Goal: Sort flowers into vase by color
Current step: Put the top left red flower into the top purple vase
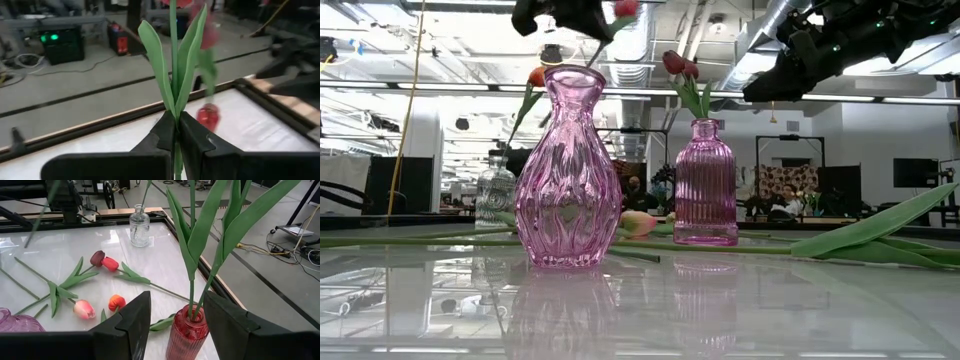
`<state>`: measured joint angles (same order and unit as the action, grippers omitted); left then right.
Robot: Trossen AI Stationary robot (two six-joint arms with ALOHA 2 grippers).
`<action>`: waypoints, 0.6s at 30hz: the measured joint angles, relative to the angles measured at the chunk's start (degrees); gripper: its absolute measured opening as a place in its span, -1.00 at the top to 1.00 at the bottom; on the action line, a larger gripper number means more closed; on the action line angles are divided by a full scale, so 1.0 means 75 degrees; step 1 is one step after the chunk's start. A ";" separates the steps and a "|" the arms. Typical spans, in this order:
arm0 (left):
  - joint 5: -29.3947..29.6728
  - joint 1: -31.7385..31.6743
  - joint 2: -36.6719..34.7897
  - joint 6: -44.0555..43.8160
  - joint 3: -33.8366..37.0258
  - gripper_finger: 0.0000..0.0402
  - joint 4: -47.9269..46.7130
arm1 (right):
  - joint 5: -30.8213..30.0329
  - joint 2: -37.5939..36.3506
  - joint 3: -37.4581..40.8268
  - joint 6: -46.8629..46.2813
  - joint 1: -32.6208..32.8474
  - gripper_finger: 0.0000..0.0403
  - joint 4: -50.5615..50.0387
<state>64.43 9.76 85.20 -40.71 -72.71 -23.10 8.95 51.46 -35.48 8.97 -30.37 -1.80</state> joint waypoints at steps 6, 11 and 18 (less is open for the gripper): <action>-0.0135 0.0363 0.0022 0.1321 0.0027 1.00 0.1641 | 0.0000 0.0000 0.0000 0.0000 0.0000 -0.03 -0.0003; -0.1414 0.0398 0.0027 0.2858 0.0311 1.00 0.3567 | 0.0000 0.0000 0.0000 -0.0001 0.0000 -0.03 -0.0003; -0.3568 0.0163 0.0033 0.4828 0.1184 1.00 0.7051 | 0.0000 0.0000 0.0000 -0.0003 0.0002 -0.03 -0.0059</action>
<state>37.67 10.99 85.45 -4.50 -63.83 29.78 8.95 51.46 -35.48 8.95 -30.36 -2.24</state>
